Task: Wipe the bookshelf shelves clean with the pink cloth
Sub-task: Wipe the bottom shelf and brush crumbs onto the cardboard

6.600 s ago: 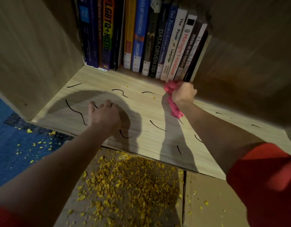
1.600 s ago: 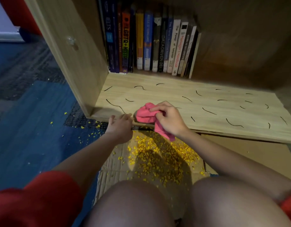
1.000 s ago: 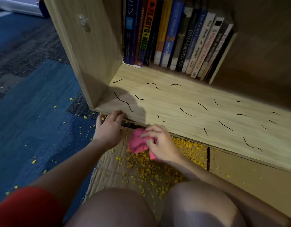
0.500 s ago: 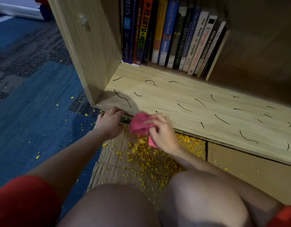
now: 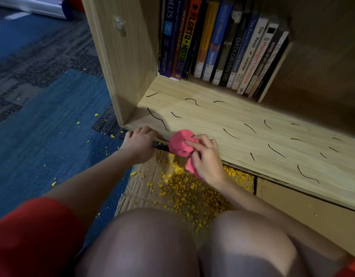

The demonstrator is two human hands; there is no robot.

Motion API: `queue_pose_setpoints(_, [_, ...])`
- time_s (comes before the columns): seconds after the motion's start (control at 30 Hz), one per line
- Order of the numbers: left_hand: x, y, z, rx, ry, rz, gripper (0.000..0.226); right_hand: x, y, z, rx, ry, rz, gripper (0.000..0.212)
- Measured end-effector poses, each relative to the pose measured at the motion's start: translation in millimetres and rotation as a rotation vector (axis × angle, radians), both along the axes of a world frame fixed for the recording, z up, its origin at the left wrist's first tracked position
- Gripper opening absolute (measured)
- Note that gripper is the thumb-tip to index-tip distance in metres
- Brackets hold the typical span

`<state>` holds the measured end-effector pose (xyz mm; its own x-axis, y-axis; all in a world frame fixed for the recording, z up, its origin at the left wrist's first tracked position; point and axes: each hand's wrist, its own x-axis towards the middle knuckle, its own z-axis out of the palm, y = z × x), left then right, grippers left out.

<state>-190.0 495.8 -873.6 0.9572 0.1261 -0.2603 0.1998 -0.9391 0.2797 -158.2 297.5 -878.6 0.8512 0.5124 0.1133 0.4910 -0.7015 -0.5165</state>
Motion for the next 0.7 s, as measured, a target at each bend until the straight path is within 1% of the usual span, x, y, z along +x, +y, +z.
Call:
queue_pose_setpoints(0.1, [10,1,7,0.023,-0.012,0.001,0.054,9,3,8,-0.065,0.061,-0.008,0.038])
queue_pose_setpoints(0.2, [20,6,8,0.01,-0.011,0.078,0.053,16,14,8,-0.043,0.051,-0.026,0.037])
queue_pose_setpoints(0.3, [26,9,2,-0.002,-0.002,0.11,0.054,22,24,7,-0.118,0.073,-0.011,0.035])
queue_pose_setpoints(0.4, [28,14,-6,-0.019,-0.027,0.134,0.053,28,29,9,-0.045,0.057,-0.059,0.035])
queue_pose_setpoints(0.5, [29,17,-7,-0.05,-0.118,0.15,0.05,39,22,10,-0.145,0.11,-0.082,0.035])
queue_pose_setpoints(0.57, [31,21,-5,-0.064,-0.177,0.161,0.049,45,23,16,-0.202,0.158,-0.052,0.038])
queue_pose_setpoints(0.63, [31,28,-7,-0.063,-0.144,0.161,0.048,48,27,21,-0.275,0.21,0.024,0.044])
queue_pose_setpoints(0.7, [34,31,-9,-0.066,-0.068,0.145,0.049,50,33,23,-0.404,0.217,0.091,0.045])
